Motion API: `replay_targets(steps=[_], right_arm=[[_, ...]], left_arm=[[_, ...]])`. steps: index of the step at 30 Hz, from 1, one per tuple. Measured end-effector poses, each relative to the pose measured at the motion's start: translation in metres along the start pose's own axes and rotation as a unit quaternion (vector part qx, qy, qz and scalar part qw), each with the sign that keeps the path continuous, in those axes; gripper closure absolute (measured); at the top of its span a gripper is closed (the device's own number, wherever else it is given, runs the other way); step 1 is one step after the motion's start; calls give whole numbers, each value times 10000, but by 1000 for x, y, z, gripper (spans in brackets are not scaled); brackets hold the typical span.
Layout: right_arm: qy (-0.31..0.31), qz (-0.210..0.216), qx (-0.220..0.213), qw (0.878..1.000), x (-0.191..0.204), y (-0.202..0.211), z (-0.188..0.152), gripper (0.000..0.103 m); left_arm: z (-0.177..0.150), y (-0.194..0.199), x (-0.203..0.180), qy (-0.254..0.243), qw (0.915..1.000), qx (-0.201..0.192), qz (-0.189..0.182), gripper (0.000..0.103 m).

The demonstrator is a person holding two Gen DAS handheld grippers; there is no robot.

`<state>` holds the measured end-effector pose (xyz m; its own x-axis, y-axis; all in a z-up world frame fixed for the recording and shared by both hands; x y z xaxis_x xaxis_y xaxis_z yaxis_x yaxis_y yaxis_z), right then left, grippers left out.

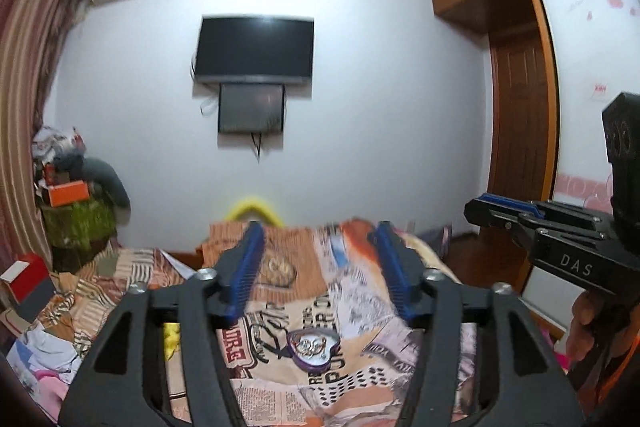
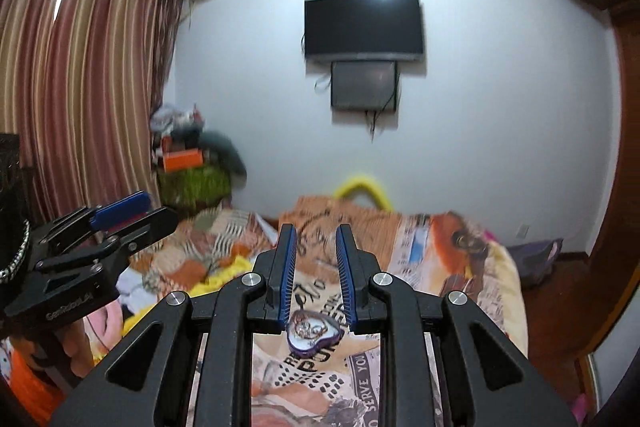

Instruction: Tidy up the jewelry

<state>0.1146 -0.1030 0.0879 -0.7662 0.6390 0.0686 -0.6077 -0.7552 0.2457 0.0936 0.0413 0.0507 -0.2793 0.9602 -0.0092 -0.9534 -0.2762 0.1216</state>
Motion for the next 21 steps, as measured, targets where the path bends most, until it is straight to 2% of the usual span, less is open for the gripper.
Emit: replay_targets(steps=[1, 3, 4, 5, 7, 9, 11, 16, 21], right_arm=[[29, -52, -103, 9999, 5, 8, 0, 82], [71, -180, -245, 9995, 10, 16, -1, 65], [83, -258, -327, 9991, 12, 20, -2, 48], [92, -373, -442, 9983, 15, 26, -4, 33], [128, -568, -589, 9966, 17, 30, -6, 19], [181, -764, -692, 9945, 17, 33, -6, 15], [213, -907, -782, 9926, 20, 36, -7, 2], [320, -1135, -862, 9893, 24, 39, -9, 0], [284, -1112, -811, 9901, 22, 49, -17, 0]], left_arm=[[1, 8, 0, 37, 9999, -82, 45, 26], [0, 22, -1, 55, 9996, -224, 138, 13], [-1, 28, 0, 54, 9994, -281, 191, 9], [-2, 32, 0, 54, 9992, -319, 242, 8], [-4, 36, 1, 48, 9991, -315, 284, 5], [-8, 41, 1, 60, 9991, -278, 317, 5], [-11, 41, 1, 73, 9991, -231, 338, 4], [-17, 47, -3, 79, 9994, -141, 317, 4], [-20, 47, -6, 30, 9994, -115, 317, 4]])
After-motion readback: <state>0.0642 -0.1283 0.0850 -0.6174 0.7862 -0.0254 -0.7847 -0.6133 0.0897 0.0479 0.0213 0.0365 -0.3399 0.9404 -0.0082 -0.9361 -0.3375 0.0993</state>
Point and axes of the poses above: each gripper's, at about its wrist camera, not at the fingertips, and y roughly against the way its jaws point, x to its left, z to its top, the point moved 6 cm from there along -y, roughly the way its jaws point, and after that the axes turned 15 degrees about z, right-handed, at the moved point
